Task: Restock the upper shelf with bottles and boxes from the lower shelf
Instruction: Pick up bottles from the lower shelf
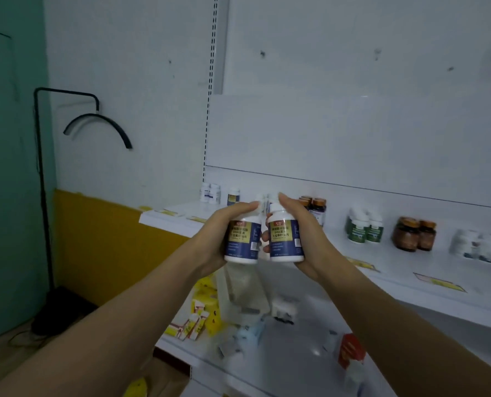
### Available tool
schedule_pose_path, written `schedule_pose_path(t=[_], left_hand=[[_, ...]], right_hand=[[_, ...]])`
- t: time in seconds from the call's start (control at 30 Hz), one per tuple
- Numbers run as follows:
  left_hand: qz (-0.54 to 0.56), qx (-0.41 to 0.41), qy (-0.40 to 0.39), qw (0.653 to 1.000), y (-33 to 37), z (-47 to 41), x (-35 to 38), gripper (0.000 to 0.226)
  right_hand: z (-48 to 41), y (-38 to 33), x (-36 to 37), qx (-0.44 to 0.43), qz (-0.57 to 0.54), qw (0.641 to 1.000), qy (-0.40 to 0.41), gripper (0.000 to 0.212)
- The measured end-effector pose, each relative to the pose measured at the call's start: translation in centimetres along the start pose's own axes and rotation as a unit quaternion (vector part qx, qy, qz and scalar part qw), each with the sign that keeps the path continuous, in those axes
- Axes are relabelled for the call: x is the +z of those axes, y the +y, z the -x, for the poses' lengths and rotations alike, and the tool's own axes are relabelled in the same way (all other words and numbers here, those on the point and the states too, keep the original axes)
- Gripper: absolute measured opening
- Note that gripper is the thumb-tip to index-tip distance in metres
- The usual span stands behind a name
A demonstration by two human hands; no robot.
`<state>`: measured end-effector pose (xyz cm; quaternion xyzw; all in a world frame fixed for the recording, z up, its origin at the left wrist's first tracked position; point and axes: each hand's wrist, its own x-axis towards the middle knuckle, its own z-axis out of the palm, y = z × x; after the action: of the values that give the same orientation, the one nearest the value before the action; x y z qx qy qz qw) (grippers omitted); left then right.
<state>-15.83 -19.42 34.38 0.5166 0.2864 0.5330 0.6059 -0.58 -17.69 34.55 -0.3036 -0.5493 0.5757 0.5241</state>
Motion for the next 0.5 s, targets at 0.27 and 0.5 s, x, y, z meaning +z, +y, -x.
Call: schedule_pose_path(t=[0.27,0.5], left_hand=[[-0.037,0.0,0.0,0.999,4.0,-10.9,-6.7,0.006],[-0.073,-0.011,0.02,0.997,3.2,-20.2,-15.1,0.044]], right_hand=[[-14.4,-0.6,0.2,-0.013,0.048,0.999,-0.02,0.027],[-25.1,3.0,0.7,-0.031,0.136,0.989,0.056,0.029]])
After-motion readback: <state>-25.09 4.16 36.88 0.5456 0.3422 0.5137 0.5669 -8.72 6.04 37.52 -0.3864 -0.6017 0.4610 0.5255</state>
